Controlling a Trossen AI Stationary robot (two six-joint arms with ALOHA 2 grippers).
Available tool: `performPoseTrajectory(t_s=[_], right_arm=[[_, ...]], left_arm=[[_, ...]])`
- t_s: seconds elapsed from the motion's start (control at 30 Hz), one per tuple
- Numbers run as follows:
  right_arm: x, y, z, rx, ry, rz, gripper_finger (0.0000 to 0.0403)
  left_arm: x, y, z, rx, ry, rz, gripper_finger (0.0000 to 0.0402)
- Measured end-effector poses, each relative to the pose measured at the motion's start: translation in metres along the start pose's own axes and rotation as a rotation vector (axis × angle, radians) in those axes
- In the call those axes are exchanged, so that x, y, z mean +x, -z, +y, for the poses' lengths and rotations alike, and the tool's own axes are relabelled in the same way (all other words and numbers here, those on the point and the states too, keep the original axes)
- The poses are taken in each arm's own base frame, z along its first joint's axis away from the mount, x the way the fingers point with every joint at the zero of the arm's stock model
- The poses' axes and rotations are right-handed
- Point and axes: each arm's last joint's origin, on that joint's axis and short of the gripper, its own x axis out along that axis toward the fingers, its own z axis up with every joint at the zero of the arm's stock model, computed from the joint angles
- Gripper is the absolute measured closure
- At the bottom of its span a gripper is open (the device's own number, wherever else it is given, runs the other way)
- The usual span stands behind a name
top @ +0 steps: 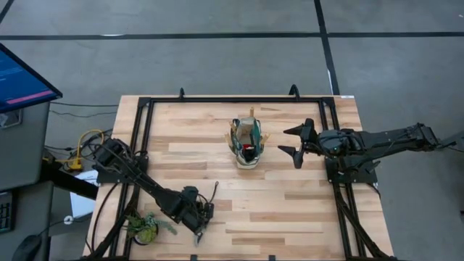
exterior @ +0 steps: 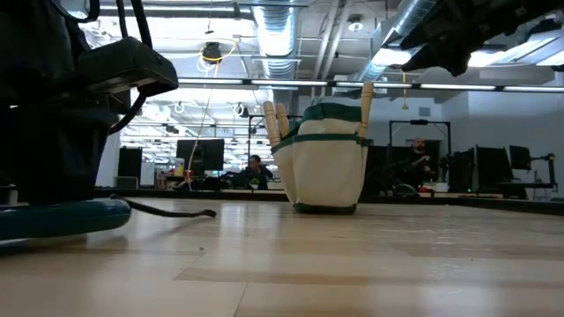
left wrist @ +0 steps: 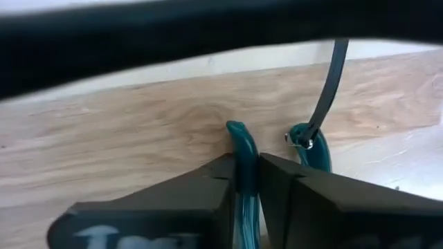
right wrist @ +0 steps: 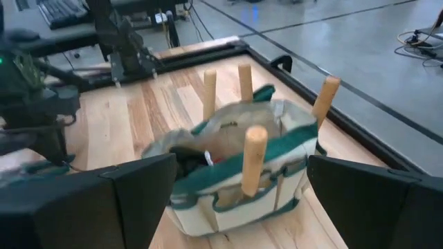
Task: Pick & Place Garden tools in Gardening bag
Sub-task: Put the green shear scissor into the white gardening bag
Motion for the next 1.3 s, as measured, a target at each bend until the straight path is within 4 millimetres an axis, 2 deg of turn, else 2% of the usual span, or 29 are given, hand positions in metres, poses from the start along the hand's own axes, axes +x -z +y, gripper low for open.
performPoseTrajectory(t_s=[0.13, 0.3, 0.47, 0.57, 0.67, 0.77, 0.87, 0.93, 0.97, 1.3], right_arm=[[-0.005, -0.013, 0.002, 0.012, -0.016, -0.037, 0.0085], [-0.013, -0.030, 0.002, -0.002, -0.021, -0.053, 0.0085], [-0.021, -0.042, 0.004, -0.011, -0.042, -0.058, 0.0085], [-0.025, -0.042, 0.010, -0.027, -0.085, -0.054, 0.0088], [-0.028, -0.038, 0.018, -0.022, -0.183, -0.012, 0.0115], [-0.016, -0.028, 0.033, -0.040, -0.244, 0.066, 0.0184], [0.003, -0.018, 0.045, -0.103, -0.237, 0.130, 0.0291], [0.015, -0.021, 0.054, -0.101, -0.259, 0.108, 0.0366], [0.021, -0.022, 0.058, -0.116, -0.272, 0.114, 0.0382], [0.082, -0.020, 0.101, -0.374, -0.257, 0.351, 0.0402]], left_arm=[[-0.012, -0.013, -0.004, -0.007, 0.085, -0.129, 0.0385], [-0.042, -0.037, -0.017, -0.022, 0.276, -0.333, 0.0385], [-0.081, -0.063, -0.040, 0.052, 0.426, -0.633, 0.0385], [-0.101, -0.073, -0.055, 0.109, 0.470, -0.812, 0.0385], [-0.125, -0.081, -0.068, 0.143, 0.495, -0.931, 0.0385], [-0.143, -0.086, -0.069, 0.179, 0.488, -1.014, 0.0385], [-0.159, -0.092, -0.065, 0.183, 0.476, -1.063, 0.0385], [-0.166, -0.096, -0.062, 0.167, 0.477, -1.086, 0.0385], [-0.168, -0.097, -0.061, 0.173, 0.472, -1.094, 0.0385], [-0.174, -0.098, -0.059, 0.191, 0.420, -1.172, 0.0385]])
